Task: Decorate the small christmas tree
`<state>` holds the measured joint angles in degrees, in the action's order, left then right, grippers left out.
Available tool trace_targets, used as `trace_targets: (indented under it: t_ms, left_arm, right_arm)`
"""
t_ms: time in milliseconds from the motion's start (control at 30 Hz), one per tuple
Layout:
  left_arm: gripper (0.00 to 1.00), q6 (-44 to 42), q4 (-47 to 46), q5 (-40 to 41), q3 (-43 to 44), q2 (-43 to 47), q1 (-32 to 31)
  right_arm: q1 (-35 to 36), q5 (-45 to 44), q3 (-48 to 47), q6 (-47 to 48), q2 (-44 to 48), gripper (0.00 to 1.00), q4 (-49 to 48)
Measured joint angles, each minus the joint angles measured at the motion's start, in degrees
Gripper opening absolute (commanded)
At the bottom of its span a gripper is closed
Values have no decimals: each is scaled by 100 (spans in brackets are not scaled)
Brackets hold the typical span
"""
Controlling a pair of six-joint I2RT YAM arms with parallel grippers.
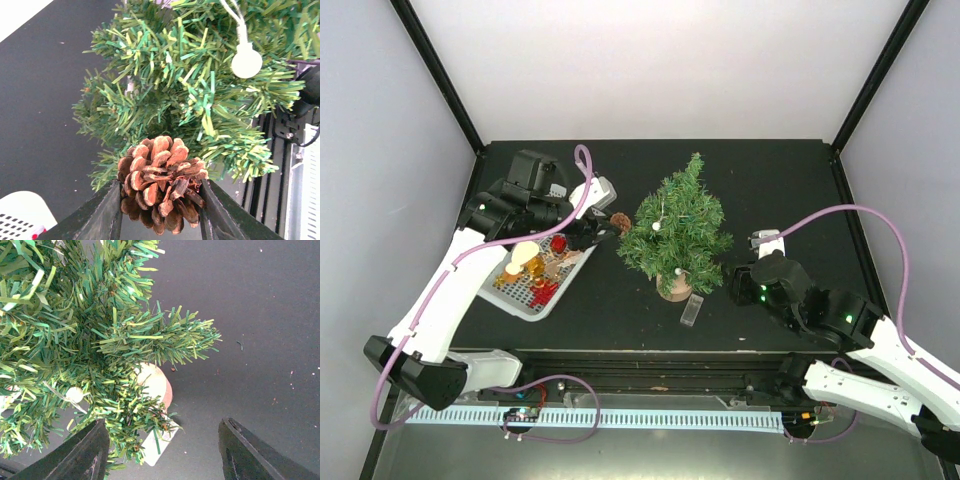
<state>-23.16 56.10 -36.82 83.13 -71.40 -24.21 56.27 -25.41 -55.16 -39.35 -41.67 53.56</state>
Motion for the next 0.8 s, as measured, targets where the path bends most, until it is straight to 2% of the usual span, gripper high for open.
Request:
trace_targets:
  t_ms: [500,800]
  left_arm:
    - [42,76,46,-579,-2,-118,-31]
    - [42,79,42,-581,-2,-662,-87]
  right_arm:
    - [0,-2,0,0,-26,61,0]
    - [0,-7,0,0,-7,61,0]
